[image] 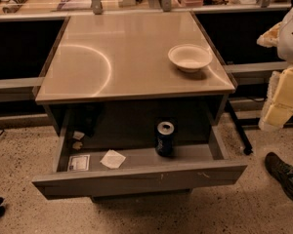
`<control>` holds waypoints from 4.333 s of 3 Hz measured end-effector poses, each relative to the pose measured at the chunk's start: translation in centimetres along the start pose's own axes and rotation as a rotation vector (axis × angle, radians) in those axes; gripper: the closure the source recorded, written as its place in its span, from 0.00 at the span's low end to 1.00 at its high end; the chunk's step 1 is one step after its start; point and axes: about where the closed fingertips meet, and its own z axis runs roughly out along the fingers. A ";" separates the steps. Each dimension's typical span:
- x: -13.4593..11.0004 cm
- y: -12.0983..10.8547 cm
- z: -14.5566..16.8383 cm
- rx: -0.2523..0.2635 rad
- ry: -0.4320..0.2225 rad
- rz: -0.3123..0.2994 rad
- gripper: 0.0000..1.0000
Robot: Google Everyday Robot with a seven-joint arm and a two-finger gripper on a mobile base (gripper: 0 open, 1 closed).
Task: Pick pepsi can from top drawer and place on counter
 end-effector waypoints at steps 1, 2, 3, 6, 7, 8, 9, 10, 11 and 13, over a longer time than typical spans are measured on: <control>0.0 0.0 0.0 0.000 0.000 0.000 0.00; -0.3 -0.4 0.7 0.013 -0.017 0.000 0.18; -0.9 -1.3 3.1 0.026 -0.068 0.007 0.41; -3.6 -2.8 12.6 0.060 -0.166 -0.006 1.00; -3.6 -2.8 12.6 0.060 -0.166 -0.006 1.00; -2.4 -2.5 14.5 0.043 -0.148 -0.015 1.00; -1.3 -1.5 18.2 0.004 -0.180 -0.009 1.00; -1.2 -0.9 21.6 -0.029 -0.251 0.020 0.82; -1.4 -0.8 23.3 -0.040 -0.326 0.052 0.58; -2.1 -0.9 25.5 -0.009 -0.439 0.080 0.43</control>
Offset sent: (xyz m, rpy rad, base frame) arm 0.0156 0.0046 -0.0170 0.0319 -0.0196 0.0040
